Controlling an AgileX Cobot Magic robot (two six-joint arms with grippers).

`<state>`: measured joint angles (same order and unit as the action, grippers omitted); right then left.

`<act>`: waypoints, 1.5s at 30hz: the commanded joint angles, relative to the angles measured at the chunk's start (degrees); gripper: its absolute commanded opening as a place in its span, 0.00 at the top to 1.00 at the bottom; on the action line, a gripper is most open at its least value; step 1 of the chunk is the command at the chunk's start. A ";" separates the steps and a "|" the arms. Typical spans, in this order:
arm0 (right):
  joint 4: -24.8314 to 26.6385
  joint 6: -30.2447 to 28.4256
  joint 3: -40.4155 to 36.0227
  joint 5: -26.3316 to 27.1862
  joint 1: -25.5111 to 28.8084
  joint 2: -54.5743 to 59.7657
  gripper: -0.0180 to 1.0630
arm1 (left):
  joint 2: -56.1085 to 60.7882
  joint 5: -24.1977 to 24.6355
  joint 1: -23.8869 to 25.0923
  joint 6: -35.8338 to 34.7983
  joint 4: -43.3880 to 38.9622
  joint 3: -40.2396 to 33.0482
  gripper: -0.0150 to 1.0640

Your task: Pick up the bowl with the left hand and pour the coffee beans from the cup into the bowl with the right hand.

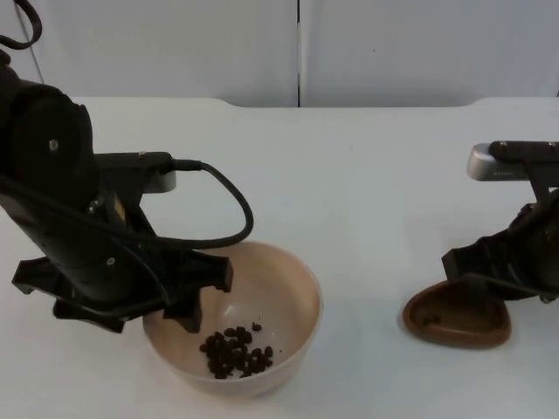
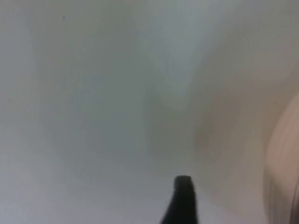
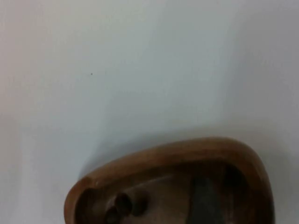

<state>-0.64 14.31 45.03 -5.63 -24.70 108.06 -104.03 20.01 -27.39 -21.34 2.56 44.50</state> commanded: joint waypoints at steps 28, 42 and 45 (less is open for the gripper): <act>-0.52 -1.69 -0.06 -6.66 0.06 -25.65 0.34 | 19.55 1.99 0.19 0.14 0.02 -0.21 0.15; -0.52 -4.98 -0.06 -11.90 0.01 -47.86 0.34 | 42.08 -1.04 0.19 5.22 -0.47 -0.21 0.15; -0.52 -5.62 -0.06 -12.86 0.01 -50.78 0.35 | 43.80 -0.83 0.19 7.44 -0.47 -0.21 0.15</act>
<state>-0.86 9.57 44.90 -17.68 -24.70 58.92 -61.26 19.51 -27.39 -15.42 2.14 44.41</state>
